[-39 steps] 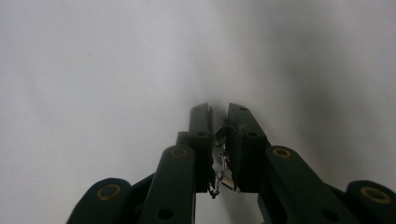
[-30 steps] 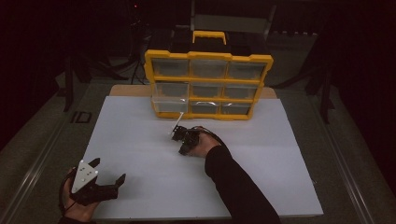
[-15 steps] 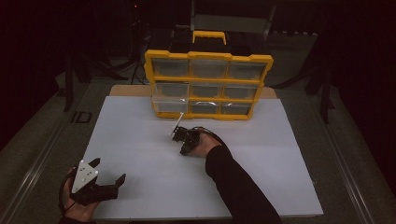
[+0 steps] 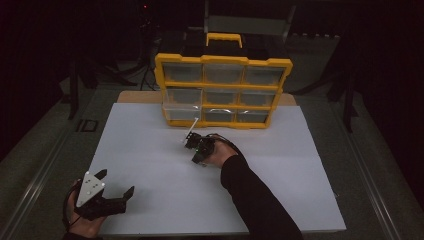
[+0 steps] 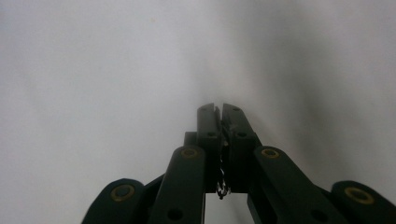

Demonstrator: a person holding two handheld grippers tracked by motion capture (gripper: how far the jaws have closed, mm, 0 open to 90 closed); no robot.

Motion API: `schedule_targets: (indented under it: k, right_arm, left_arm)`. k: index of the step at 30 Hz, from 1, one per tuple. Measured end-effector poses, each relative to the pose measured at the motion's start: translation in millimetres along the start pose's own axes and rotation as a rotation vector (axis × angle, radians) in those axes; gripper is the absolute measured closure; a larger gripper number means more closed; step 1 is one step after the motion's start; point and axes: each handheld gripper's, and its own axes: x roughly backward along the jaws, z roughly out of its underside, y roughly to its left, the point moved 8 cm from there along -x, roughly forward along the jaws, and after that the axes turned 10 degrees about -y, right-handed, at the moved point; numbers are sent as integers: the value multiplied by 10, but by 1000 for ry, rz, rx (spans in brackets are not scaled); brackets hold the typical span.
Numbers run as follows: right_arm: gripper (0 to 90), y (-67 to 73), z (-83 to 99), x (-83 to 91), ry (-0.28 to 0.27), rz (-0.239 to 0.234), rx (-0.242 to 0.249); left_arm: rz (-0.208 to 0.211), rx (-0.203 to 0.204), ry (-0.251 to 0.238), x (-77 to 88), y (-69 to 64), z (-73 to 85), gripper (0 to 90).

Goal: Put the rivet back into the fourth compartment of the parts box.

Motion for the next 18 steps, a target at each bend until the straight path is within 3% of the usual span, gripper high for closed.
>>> schedule_targets:
  k: [7, 18]
  right_arm:
    - [867, -46, 3, 188, -6, 16, 4]
    - [867, -235, -39, 630, -66, 58, -8]
  left_arm:
    - [-1, 1, -2, 5, 8, 0, 1]
    - [-4, 6, -5, 11, 12, -3, 1]
